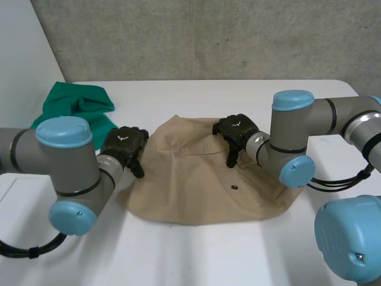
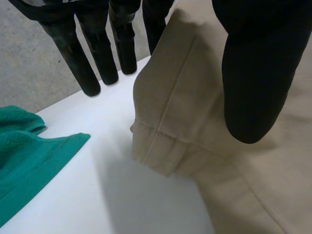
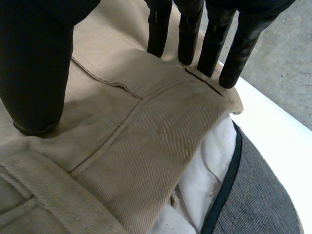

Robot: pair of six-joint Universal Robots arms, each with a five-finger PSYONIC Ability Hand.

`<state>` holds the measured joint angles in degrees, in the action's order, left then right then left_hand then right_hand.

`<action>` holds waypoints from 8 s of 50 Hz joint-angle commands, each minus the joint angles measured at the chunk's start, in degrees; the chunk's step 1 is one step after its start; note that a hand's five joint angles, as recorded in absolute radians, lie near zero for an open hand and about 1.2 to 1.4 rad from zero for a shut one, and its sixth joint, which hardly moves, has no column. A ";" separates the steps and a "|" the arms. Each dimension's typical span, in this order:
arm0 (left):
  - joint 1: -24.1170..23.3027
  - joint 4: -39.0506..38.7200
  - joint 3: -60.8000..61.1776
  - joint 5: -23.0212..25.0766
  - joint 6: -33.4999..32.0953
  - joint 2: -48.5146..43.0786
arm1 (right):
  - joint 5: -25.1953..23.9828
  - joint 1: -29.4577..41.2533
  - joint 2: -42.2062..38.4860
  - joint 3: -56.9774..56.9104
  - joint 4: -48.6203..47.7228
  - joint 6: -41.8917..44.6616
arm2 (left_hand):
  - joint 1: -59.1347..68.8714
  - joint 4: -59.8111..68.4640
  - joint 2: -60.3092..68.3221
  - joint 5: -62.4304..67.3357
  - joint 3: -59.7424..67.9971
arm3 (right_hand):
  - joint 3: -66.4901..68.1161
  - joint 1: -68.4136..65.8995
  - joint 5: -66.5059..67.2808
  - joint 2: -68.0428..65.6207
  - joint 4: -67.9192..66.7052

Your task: Fold the laundry.

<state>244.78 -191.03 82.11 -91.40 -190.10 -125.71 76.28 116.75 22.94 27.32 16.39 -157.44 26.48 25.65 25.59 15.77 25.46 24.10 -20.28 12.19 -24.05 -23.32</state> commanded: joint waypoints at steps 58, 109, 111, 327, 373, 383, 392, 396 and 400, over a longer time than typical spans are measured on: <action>-3.96 7.59 -10.39 0.25 -0.45 46.25 | -3.69 -7.77 64.07 13.72 15.69 1.34 | 52.87 53.70 53.76 53.58 53.89 | 55.90 -59.72 57.81 -55.95 -56.68; -1.94 -11.39 -7.86 -1.42 -4.05 9.08 | 2.38 -6.62 34.46 31.88 -12.17 0.45 | 52.70 53.53 53.59 53.41 53.72 | 55.90 -59.72 57.81 -55.95 -56.68; -2.38 -10.95 -3.04 -1.50 -4.84 7.42 | 2.38 -6.54 33.23 34.89 -12.35 2.21 | 51.53 52.36 52.42 52.24 52.56 | 55.90 -59.72 57.81 -55.95 -56.68; -5.89 11.29 -22.78 12.03 -19.35 -15.80 | 1.68 -10.84 56.34 86.59 -7.08 26.13 | 12.83 13.65 13.71 13.53 13.85 | 55.90 -59.72 57.81 -55.95 -56.68; -2.29 0.39 1.48 -0.63 -18.65 4.86 | 1.68 -10.58 55.72 86.94 -8.04 26.21 | 44.64 45.46 45.52 45.35 45.66 | 55.90 -59.72 57.81 -55.95 -56.68; -2.99 0.48 1.64 -0.45 -18.99 4.15 | 1.68 -10.58 55.72 87.29 -8.13 26.21 | 29.66 30.48 30.54 30.37 30.68 | 55.90 -59.72 57.81 -55.95 -56.68; -2.82 0.30 4.99 -0.36 -19.35 4.86 | 1.68 -10.58 55.72 87.47 -8.31 26.21 | 13.51 14.33 14.39 14.22 14.53 | 55.90 -59.72 57.81 -55.95 -56.68; -2.47 0.39 4.99 -0.27 -19.26 4.68 | 1.68 -10.49 55.72 87.55 -8.31 26.21 | 15.69 16.51 16.57 16.39 16.71 | 55.90 -59.72 57.81 -55.95 -56.68; -2.29 0.30 4.99 -0.27 -19.17 4.16 | 1.68 -10.49 55.72 87.55 -8.39 26.21 | 16.03 16.86 16.92 16.74 17.05 | 55.90 -59.72 57.81 -55.95 -56.68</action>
<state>242.11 -190.68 87.21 -91.72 -209.43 -121.02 77.96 106.21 78.66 114.86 8.08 -131.22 36.75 36.69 36.92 26.45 36.99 68.51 -57.12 56.42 -67.63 -68.13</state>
